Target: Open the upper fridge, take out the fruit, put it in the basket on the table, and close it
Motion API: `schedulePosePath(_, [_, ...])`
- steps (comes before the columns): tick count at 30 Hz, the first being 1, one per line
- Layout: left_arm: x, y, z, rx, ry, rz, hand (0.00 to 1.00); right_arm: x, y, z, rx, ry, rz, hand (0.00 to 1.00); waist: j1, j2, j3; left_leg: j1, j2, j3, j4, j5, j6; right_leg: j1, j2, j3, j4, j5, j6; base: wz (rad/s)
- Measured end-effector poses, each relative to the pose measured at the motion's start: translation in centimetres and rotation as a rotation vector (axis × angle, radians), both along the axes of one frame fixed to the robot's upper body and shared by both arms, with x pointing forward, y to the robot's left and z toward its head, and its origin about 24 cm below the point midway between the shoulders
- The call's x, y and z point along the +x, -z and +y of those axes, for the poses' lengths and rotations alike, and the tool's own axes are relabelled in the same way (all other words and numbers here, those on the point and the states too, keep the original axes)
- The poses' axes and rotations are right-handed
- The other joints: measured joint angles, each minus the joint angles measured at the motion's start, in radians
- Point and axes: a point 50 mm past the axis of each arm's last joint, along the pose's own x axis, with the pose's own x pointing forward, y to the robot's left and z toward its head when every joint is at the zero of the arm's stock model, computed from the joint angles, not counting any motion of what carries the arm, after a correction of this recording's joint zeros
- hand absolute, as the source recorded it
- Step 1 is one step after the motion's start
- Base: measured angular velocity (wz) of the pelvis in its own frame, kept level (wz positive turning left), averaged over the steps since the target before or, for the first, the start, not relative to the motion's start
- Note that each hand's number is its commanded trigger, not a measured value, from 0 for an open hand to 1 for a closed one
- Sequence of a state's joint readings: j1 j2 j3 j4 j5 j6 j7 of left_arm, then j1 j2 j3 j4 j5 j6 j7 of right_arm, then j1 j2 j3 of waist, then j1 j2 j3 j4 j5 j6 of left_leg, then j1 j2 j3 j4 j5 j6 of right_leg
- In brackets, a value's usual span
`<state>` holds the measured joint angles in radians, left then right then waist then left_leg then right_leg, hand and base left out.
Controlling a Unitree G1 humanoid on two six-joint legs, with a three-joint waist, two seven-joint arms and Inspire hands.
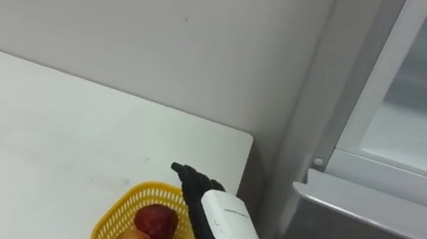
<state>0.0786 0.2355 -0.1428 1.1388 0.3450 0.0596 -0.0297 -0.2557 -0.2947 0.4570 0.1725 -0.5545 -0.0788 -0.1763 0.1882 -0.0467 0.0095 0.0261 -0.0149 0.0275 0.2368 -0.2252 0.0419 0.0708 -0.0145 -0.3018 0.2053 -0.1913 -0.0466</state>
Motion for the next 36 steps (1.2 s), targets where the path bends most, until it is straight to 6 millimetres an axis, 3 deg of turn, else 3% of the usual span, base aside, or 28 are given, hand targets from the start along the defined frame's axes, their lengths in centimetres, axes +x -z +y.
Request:
schedulePosePath(9, [-0.1, 0.0, 0.0, 0.000, -0.002, 0.000, 0.00, -0.6, -3.6, 1.1, 0.134, -0.073, -0.113, 0.00, -0.027, 0.008, -0.0048, 0.021, 0.003, 0.026, -0.012, 0.000, 0.000, 0.004, 0.003, 0.028, 0.000, 0.000, 0.000, -0.09])
schedulePosePath(17, [-0.5, 0.2, -0.2, 0.001, -0.010, 0.017, 0.00, -1.2, -5.2, 0.8, 0.278, -0.079, -0.131, 0.00, -0.054, 0.012, -0.0058, 0.038, 0.003, 0.030, -0.017, 0.000, 0.001, 0.017, 0.003, 0.031, -0.001, 0.001, 0.001, -0.01])
schedulePosePath(20, [-1.1, 0.5, -0.7, -0.003, -0.020, 0.035, 0.00, -1.9, -5.7, 0.3, 0.316, -0.069, -0.150, 0.00, -0.058, 0.025, -0.0100, 0.039, 0.004, 0.038, -0.017, 0.000, 0.001, 0.015, 0.004, 0.040, -0.001, 0.002, 0.001, -0.07])
schedulePosePath(24, [-1.7, 0.6, -0.9, -0.006, -0.026, 0.050, 0.00, -3.3, -6.9, -0.7, 0.382, -0.034, -0.218, 0.00, -0.076, 0.043, -0.0093, 0.044, 0.007, 0.054, -0.020, 0.000, 0.001, 0.013, 0.007, 0.058, 0.001, 0.004, 0.000, -0.09])
schedulePosePath(27, [-2.4, 0.7, -0.8, -0.003, -0.031, 0.060, 0.00, -4.1, -6.6, -1.7, 0.420, 0.012, -0.245, 0.00, -0.082, 0.051, -0.0151, 0.060, 0.013, 0.086, -0.032, 0.000, 0.000, 0.012, 0.017, 0.097, 0.000, 0.007, -0.002, -0.31])
schedulePosePath(32, [-2.3, 0.7, -1.0, 0.007, -0.028, 0.029, 0.00, -4.9, -5.6, -2.7, 0.444, 0.079, -0.245, 0.00, -0.113, 0.038, -0.0149, 0.066, 0.018, 0.111, -0.035, 0.000, 0.000, 0.010, 0.021, 0.111, -0.002, 0.010, -0.005, -0.15])
schedulePosePath(34, [-2.5, 0.7, -1.0, 0.013, -0.029, 0.021, 0.00, -5.2, -5.3, -3.2, 0.451, 0.109, -0.245, 0.00, -0.127, 0.034, -0.0114, 0.073, 0.018, 0.113, -0.039, 0.000, 0.000, 0.014, 0.022, 0.116, -0.003, 0.010, -0.005, -0.03])
schedulePosePath(36, [-3.1, 0.7, -1.0, 0.012, -0.034, 0.030, 0.00, -5.6, -4.9, -4.1, 0.468, 0.168, -0.255, 0.00, -0.136, 0.019, -0.0164, 0.074, 0.018, 0.119, -0.040, 0.000, 0.000, 0.012, 0.025, 0.127, -0.003, 0.010, -0.004, -0.07])
